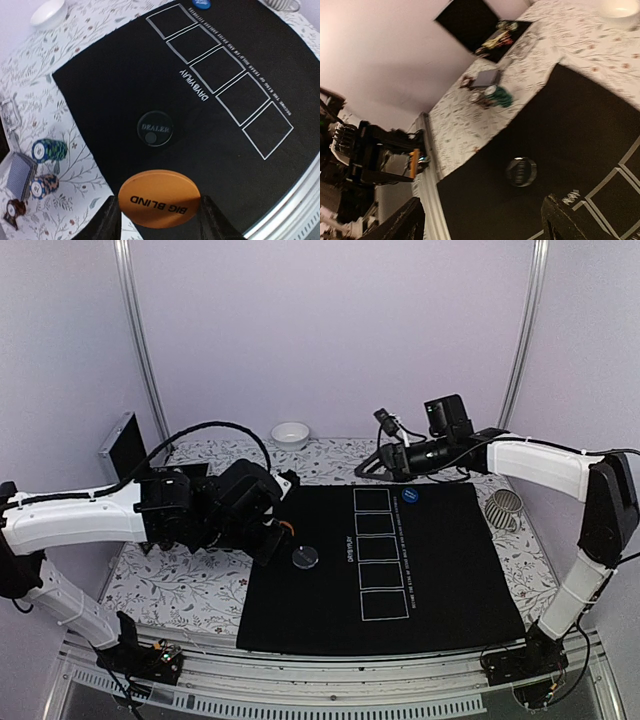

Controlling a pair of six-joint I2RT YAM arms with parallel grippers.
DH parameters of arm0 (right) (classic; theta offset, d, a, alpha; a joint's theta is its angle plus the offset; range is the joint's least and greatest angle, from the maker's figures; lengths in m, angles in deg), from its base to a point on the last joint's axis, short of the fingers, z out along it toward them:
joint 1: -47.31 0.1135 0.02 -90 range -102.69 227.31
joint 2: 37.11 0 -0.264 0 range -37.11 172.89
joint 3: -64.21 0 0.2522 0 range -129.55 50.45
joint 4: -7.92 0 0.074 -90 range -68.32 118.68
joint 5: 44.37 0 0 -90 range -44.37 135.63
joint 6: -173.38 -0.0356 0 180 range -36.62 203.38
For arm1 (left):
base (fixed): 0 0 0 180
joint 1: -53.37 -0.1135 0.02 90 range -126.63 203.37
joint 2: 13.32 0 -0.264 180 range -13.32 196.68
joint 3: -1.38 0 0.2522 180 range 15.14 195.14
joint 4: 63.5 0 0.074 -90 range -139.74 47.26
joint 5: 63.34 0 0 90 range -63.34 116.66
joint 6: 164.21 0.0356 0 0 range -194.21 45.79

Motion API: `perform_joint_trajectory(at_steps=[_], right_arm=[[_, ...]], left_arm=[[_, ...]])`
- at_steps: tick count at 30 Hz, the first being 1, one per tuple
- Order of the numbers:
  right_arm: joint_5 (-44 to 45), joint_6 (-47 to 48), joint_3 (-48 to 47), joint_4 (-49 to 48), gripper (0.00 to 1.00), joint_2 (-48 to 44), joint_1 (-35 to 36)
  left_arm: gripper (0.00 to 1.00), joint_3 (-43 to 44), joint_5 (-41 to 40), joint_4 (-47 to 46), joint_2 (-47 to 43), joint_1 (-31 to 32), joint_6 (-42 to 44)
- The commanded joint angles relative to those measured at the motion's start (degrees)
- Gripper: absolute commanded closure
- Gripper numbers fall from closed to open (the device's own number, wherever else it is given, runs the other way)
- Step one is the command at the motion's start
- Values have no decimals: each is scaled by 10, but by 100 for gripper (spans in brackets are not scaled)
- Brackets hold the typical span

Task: Distribute texas hold em gaming equipment
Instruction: Pass from the left arm to the right

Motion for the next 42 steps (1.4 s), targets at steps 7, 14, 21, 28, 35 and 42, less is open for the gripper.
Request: perform_joint_trajectory(at_steps=[7,14,21,28,35,42], right_arm=[[-204,-155,-4,-194,39,59,132],[-175,-159,-31,-187,52,94,156],[-167,-154,-49,-175,63,107,167],[-156,-145,-51,-151,92,112,170],[-127,-113,-57,-99,98,94,157],[-98,-68,22,-13,98,24,80]], left_arm=[[73,4,-110,-153,-9,71,142],[73,13,-130,-159,1,81,151],[73,13,-145,-156,10,83,154],[73,27,-170,-132,31,83,151],[66,24,-167,-126,29,83,141],[2,11,-113,-132,-16,77,105]])
